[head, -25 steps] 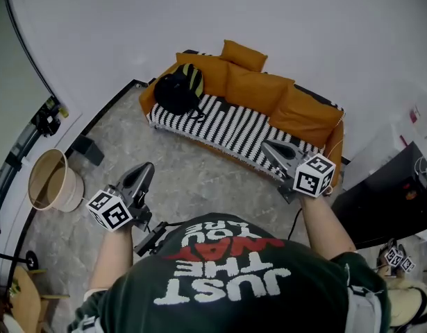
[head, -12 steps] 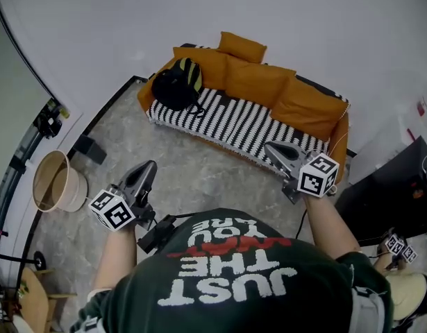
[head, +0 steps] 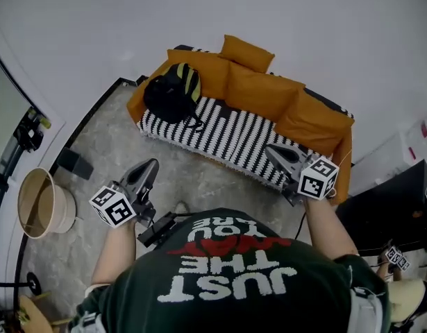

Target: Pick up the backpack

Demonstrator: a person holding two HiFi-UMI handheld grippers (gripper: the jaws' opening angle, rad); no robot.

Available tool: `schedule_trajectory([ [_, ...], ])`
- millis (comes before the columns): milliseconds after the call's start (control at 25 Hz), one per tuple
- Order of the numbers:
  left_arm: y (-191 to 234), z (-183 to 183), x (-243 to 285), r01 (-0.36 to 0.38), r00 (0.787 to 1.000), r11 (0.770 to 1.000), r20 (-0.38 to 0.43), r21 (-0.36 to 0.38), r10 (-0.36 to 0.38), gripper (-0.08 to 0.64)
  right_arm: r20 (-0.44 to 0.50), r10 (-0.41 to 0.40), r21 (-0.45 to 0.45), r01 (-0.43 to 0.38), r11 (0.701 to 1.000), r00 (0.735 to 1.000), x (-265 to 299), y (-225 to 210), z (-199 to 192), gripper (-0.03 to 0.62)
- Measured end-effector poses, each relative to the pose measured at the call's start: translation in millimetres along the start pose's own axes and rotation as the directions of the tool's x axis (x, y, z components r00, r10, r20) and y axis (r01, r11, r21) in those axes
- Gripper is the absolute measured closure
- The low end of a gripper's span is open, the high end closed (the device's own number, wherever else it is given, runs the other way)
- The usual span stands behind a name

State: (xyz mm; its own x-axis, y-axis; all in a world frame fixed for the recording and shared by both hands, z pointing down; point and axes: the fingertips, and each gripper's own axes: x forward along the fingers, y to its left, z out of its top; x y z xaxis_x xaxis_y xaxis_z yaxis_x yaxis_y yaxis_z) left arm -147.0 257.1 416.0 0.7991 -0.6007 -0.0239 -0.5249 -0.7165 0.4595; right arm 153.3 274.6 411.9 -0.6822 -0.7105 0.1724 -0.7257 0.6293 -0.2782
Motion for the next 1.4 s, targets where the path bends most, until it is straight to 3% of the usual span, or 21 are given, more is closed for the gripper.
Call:
schedule_trajectory([
  [360,173.7,100.6,66.0,0.061,0.996,0.998,-0.066,0.023,-0.059,0.549,0.014,-0.028,0.035,0.028,0.999,0.999,182.7,-55.1,70.1,0.563],
  [680,251.8,116.6,111.5,0.058,0.994,0.998,-0.095,-0.014,-0.059,0.549,-0.022,-0.045,0.068,0.046,0.997,0.999,254.6,-114.4,85.1,0.563],
  [840,273.1,117.0,141.4,0.017,0.994,1.000,-0.107,-0.019,-0.018,0.549,-0.023,-0.015,0.089,0.017,0.996,1.000,275.9,-157.5,88.8,0.564],
  [1040,297.0,118.2,197.0,-0.087,0.989,0.996,-0.118,0.020,0.088,0.549,-0.021,0.091,0.111,-0.088,0.990,0.996,312.9,-233.4,99.1,0.563],
  [1240,324.7,100.2,261.2,-0.222,0.966,0.975,-0.142,-0.031,0.215,0.549,-0.063,0.225,0.098,-0.218,0.971,0.972,355.8,-292.8,114.1,0.563],
  [1400,346.4,78.3,299.2,-0.276,0.938,0.961,-0.227,-0.030,0.262,0.548,-0.083,0.285,0.101,-0.277,0.956,0.955,392.5,-319.5,117.5,0.563],
])
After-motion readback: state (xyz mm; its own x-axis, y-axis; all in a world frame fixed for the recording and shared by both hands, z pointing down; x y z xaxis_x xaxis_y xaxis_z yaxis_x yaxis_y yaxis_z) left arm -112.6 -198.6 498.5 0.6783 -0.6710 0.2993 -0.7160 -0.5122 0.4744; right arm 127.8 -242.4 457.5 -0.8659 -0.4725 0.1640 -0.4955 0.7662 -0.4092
